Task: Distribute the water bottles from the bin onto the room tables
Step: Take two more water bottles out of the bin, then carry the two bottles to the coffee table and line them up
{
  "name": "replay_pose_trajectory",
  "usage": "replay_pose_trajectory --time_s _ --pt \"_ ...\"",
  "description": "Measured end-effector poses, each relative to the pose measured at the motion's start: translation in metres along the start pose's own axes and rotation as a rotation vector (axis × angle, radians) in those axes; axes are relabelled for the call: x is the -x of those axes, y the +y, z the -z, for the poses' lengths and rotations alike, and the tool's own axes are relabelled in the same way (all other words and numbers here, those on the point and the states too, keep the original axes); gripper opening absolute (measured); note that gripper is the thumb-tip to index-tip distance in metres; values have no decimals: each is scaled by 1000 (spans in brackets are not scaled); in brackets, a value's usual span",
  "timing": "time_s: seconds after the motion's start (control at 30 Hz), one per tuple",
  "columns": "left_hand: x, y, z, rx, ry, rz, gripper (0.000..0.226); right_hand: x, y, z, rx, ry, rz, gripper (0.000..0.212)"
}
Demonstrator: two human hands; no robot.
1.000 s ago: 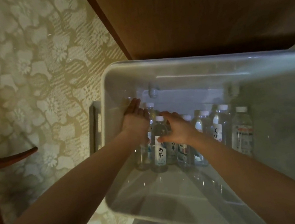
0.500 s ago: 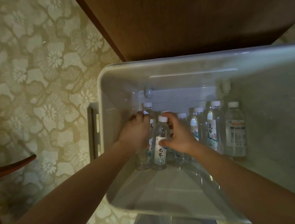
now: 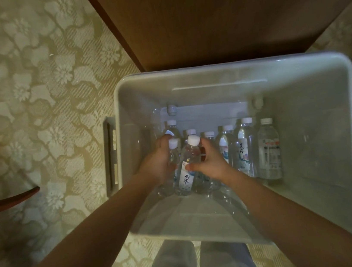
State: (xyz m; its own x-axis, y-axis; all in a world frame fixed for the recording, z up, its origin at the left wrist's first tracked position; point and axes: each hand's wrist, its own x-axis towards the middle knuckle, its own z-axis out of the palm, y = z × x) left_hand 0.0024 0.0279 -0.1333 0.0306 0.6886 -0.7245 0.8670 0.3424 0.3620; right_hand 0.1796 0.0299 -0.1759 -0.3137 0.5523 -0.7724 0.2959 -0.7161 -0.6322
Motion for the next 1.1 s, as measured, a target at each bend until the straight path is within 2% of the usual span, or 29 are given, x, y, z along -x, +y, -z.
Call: replay_pose_trajectory --time_s 0.23,0.33,0.53,0.83,0.97,1.1 --pt "30 9 3 -27 55 -149 75 26 -5 9 -54 96 48 80" --pt "46 14 13 92 109 -216 80 42 -22 17 -53 71 89 72" --pt "88 19 51 298 189 -303 80 87 -71 21 -2 39 202 75" --pt "195 -1 113 802 260 -335 74 168 -156 -21 120 -148 362 76" --pt "253 -31 125 953 350 -339 80 198 -187 -62 253 -282 429 76" --pt "321 -66 125 1077 494 -373 69 235 -210 -120 316 -379 489 67"
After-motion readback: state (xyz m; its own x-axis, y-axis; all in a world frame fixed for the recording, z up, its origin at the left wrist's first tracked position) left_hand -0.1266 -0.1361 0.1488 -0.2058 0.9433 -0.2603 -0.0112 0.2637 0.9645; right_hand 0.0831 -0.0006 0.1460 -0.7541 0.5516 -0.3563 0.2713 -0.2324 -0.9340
